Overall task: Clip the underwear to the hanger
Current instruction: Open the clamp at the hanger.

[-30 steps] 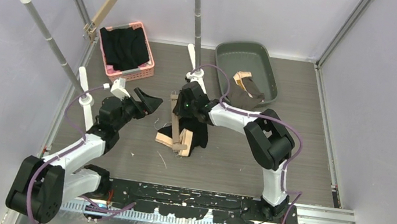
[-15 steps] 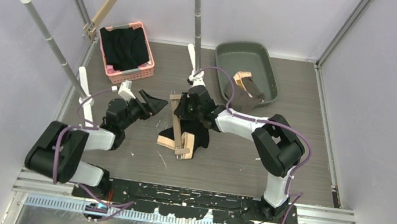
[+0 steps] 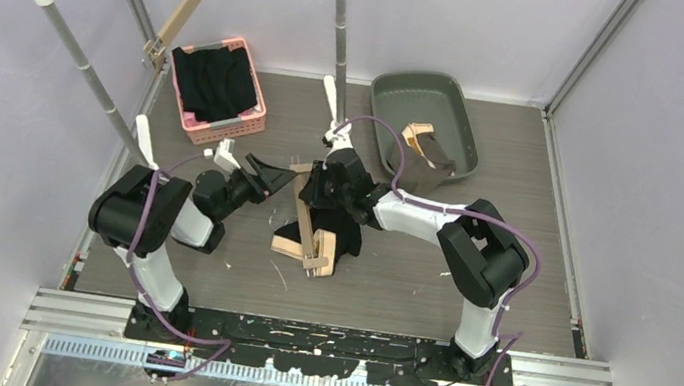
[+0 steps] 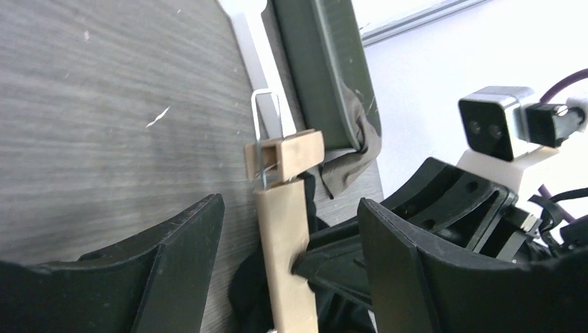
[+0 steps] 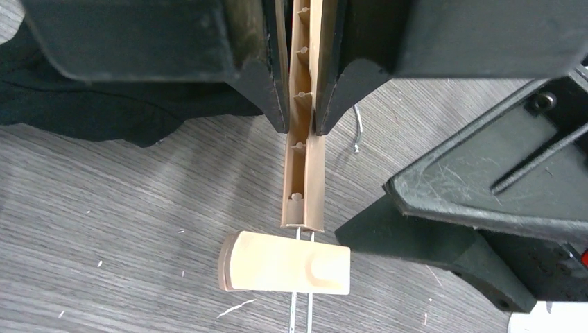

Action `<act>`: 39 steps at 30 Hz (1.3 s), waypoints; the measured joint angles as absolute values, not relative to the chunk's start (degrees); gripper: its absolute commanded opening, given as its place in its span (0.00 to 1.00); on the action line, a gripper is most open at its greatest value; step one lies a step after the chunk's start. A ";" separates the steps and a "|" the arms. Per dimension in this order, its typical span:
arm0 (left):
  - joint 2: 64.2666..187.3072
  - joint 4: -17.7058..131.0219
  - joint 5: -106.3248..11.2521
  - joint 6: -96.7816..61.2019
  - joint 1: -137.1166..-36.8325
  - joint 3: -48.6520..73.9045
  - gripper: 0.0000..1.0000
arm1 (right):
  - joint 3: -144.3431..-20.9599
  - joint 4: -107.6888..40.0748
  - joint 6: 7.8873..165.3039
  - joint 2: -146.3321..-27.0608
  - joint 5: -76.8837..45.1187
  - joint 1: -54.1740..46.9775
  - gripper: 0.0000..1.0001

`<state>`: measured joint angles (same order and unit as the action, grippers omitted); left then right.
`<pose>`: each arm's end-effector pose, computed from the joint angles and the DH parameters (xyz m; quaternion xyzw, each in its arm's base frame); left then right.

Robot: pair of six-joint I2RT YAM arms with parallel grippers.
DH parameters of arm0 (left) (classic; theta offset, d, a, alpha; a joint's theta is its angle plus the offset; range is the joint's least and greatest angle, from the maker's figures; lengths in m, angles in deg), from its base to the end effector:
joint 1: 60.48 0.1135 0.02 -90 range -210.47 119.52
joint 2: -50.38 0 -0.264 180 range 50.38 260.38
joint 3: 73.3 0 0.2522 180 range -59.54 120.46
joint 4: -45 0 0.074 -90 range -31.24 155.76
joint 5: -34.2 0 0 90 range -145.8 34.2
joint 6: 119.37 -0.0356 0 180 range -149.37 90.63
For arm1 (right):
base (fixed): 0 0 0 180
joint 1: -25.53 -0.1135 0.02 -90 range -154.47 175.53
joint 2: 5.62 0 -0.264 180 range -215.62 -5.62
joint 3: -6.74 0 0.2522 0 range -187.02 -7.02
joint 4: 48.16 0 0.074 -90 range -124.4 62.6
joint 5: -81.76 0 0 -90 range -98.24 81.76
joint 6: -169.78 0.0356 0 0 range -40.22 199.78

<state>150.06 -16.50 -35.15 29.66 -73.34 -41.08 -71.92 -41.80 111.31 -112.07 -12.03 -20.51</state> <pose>0.2583 -0.0718 0.1297 -0.1762 0.7194 -0.4944 0.4550 0.2819 0.2957 0.1876 -0.1269 0.8741 0.3160 0.3466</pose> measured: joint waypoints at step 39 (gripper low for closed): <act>158.91 -19.04 -32.16 31.51 -73.25 -32.98 0.68 | -71.09 -43.02 110.48 -110.98 -14.35 -20.51 0.21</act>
<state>158.91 -19.04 -32.16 31.51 -73.25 -32.98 -71.09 -43.02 110.48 -110.98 -14.35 -20.51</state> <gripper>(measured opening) 0.686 0.223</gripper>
